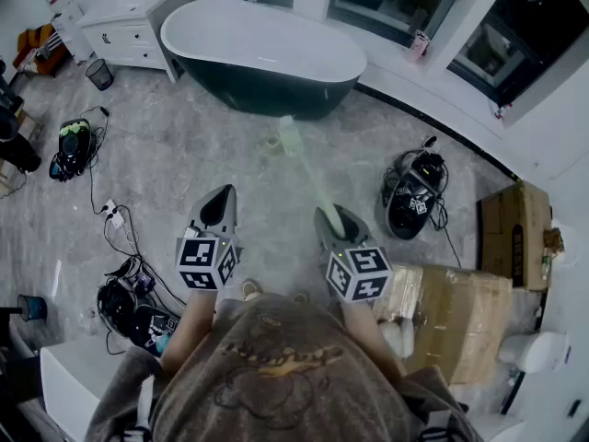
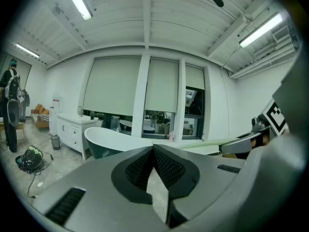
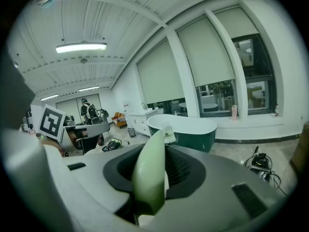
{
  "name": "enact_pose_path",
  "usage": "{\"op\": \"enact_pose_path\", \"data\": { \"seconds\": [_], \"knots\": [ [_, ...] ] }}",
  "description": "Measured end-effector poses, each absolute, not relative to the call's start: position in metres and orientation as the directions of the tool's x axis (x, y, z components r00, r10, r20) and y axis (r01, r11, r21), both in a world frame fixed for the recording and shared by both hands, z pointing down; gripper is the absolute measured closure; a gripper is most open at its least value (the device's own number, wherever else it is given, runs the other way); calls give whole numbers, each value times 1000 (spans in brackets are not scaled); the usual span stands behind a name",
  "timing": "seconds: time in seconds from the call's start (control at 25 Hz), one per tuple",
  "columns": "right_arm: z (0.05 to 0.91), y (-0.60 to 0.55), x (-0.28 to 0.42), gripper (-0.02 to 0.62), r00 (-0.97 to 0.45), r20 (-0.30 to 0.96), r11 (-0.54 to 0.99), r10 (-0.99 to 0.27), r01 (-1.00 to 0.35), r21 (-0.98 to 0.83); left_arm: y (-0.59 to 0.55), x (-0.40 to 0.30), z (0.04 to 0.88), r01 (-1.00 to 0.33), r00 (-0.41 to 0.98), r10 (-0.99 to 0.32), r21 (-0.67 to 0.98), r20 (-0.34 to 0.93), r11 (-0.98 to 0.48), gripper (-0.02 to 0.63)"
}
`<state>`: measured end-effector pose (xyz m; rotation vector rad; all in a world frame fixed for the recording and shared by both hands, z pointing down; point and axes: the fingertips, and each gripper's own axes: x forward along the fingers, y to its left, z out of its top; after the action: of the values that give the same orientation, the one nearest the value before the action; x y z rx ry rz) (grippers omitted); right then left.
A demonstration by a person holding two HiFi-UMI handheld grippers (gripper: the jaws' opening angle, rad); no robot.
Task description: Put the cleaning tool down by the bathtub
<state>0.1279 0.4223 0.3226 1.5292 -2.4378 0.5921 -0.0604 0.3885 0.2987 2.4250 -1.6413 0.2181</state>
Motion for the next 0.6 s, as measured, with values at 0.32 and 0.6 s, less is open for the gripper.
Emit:
{"op": "enact_pose_path", "data": {
  "seconds": [0.32, 0.6],
  "knots": [
    [328, 428, 109, 486, -464, 374, 391, -803, -884, -258, 391, -69, 300, -922, 387, -893, 88, 228, -377, 606],
    [333, 431, 93, 486, -441, 378, 371, -814, -895, -247, 386, -85, 307, -908, 418, -877, 77, 238, -412, 606]
  ]
}}
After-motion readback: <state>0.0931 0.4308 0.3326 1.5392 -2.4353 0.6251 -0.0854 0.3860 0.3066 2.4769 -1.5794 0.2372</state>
